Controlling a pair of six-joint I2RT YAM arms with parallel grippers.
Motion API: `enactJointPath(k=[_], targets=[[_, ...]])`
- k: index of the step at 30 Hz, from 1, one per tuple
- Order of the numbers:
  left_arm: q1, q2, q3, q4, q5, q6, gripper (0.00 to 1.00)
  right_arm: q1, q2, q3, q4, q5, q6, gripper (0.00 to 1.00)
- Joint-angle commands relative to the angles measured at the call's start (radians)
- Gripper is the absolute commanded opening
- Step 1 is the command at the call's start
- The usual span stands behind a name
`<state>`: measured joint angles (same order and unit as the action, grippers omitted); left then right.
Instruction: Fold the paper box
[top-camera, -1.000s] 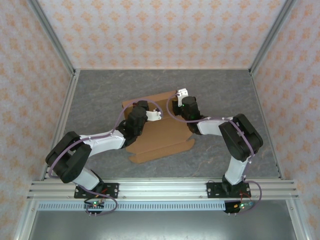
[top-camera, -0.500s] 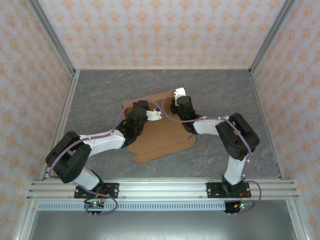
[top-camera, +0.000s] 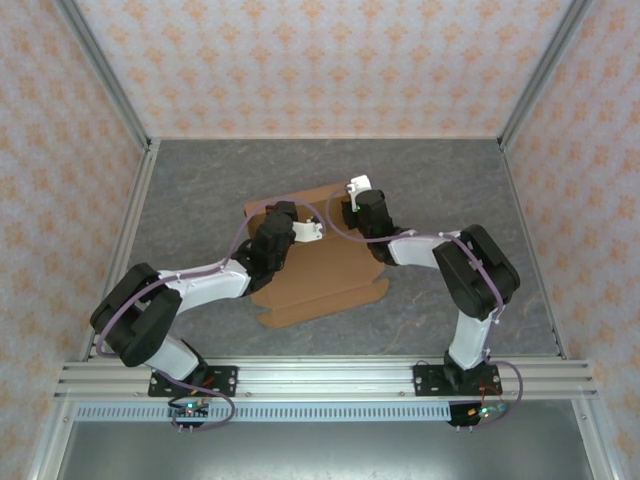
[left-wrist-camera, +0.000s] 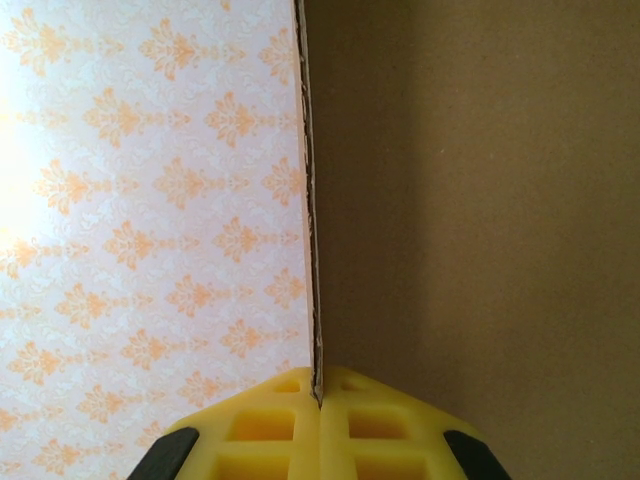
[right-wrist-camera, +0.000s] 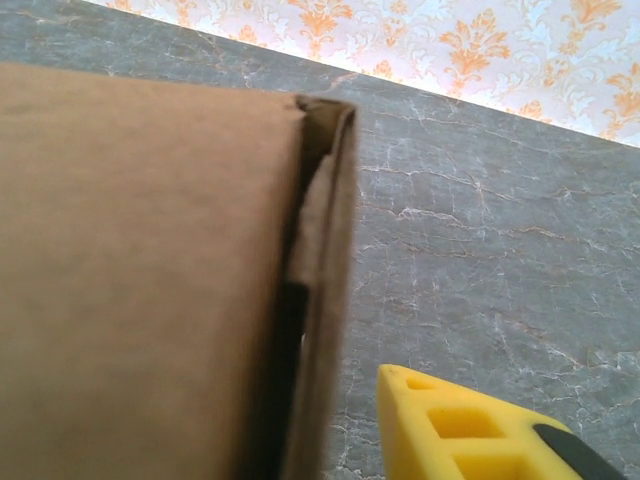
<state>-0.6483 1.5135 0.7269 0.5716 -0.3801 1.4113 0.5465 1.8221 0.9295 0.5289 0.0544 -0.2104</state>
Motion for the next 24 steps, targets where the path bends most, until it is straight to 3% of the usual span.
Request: enactJointPath(k=[1, 11, 24], targets=[[-0.011, -0.026, 0.031, -0.025, -0.015, -0.016, 0.0, -0.015, -0.036, -0.013, -0.023, -0.039, 0.025, 0.36], [-0.011, -0.021, 0.04, -0.028, -0.031, -0.008, 0.0, -0.038, -0.068, -0.082, -0.01, -0.01, 0.041, 0.46], [-0.01, -0.002, 0.064, -0.032, -0.063, -0.007, 0.0, -0.072, -0.134, -0.13, -0.036, -0.153, 0.072, 0.58]])
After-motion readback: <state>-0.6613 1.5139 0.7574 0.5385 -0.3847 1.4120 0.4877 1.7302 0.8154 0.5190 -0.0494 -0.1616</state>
